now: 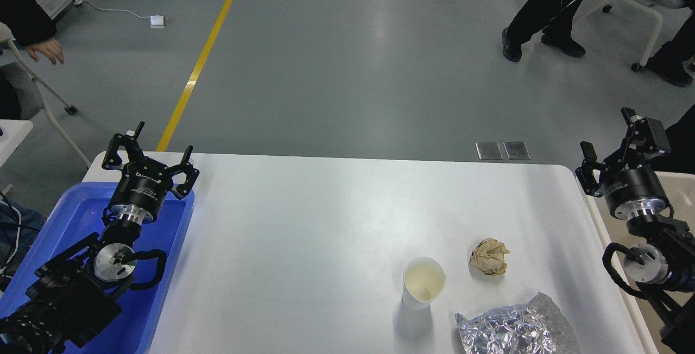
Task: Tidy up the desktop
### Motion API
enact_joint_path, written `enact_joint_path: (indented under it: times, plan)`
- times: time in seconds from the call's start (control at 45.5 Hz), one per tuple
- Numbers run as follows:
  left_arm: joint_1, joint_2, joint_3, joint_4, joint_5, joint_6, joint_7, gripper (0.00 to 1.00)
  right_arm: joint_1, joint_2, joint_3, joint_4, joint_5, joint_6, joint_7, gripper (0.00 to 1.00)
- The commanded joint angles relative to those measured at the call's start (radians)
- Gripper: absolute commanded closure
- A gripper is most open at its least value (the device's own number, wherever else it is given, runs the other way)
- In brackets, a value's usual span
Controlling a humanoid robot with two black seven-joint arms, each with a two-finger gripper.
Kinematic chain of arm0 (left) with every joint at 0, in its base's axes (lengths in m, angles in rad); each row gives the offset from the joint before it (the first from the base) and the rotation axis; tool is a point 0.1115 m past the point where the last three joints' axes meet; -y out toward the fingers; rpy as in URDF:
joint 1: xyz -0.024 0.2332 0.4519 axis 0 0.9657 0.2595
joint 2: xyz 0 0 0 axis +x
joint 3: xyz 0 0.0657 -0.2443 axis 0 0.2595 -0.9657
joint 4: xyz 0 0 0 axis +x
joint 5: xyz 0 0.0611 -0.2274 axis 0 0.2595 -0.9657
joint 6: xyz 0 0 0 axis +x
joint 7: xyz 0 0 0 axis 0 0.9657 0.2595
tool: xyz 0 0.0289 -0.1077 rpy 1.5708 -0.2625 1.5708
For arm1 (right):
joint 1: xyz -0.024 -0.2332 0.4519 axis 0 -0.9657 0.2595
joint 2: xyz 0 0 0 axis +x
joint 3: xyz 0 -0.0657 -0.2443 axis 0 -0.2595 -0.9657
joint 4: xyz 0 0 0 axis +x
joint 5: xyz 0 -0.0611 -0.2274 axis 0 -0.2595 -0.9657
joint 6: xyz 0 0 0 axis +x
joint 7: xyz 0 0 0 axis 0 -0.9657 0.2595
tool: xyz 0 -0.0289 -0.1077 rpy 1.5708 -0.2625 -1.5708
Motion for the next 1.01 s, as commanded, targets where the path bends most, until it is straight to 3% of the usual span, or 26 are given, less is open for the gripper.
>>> enact_joint_path:
  times: [0.0,0.989]
  plan:
    - [0.000,0.000,0.000,0.000,0.000,0.000,0.000,0.00,0.002,0.001,-0.001,-0.001,0.000,0.000,0.000,0.00]
    - [0.000,0.000,0.000,0.000,0.002,0.000,0.000,0.00,0.016,0.007,0.002,-0.001,-0.002,-0.003,0.002,0.00]
